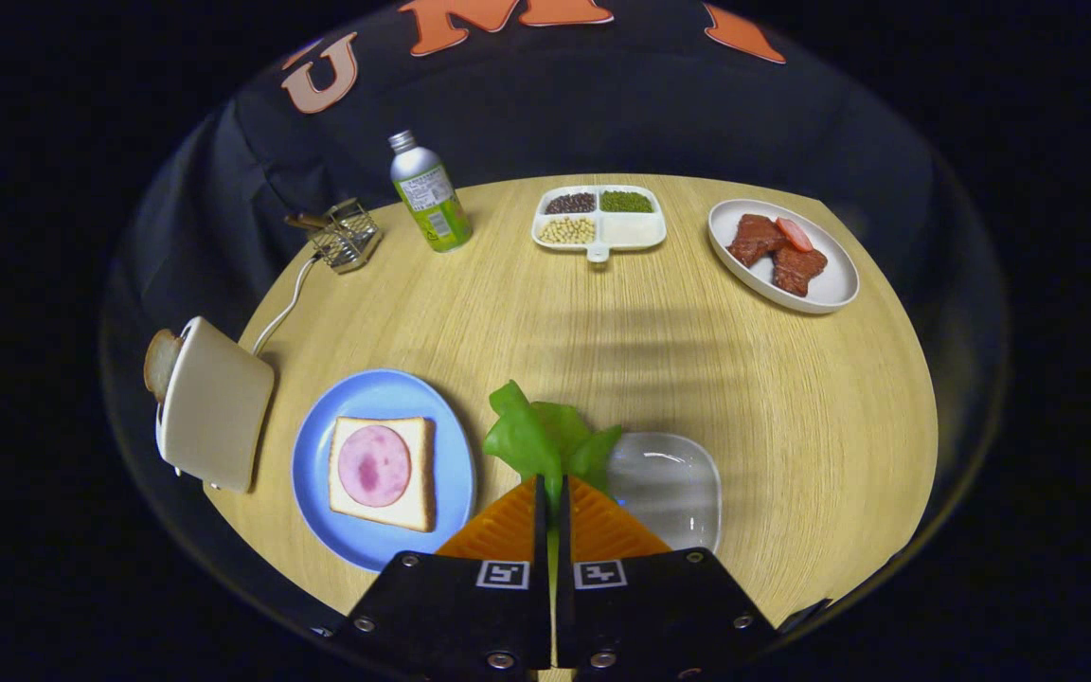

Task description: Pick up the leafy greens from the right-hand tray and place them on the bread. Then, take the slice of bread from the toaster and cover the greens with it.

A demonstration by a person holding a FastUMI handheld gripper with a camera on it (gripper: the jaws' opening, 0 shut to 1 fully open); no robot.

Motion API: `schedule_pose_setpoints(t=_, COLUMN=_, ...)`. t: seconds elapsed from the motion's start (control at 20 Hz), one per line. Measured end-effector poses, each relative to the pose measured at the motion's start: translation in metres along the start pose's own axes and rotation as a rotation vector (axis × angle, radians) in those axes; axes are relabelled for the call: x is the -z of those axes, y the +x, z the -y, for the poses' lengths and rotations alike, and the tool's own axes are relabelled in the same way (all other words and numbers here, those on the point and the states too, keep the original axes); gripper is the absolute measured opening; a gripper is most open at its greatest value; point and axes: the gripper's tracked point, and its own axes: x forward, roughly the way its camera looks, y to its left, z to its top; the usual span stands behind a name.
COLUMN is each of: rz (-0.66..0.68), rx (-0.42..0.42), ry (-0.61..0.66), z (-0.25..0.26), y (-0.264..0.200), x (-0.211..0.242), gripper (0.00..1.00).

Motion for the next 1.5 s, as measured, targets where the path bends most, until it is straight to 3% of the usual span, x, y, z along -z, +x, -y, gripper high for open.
schedule_pose_setpoints(t=0.6, rz=-0.026, rx=-0.104, ry=-0.068, z=-0.095, y=0.019, x=-0.001, gripper=0.03)
schedule_pose_setpoints(t=0.9, rz=-0.068, rx=-0.064, ry=-0.080, z=-0.115, y=0.049, x=0.007, gripper=0.04)
schedule_pose_setpoints(t=1.5, rz=-0.032, rx=-0.058, ry=-0.153, z=-0.145, y=0.043, x=-0.007, gripper=0.25)
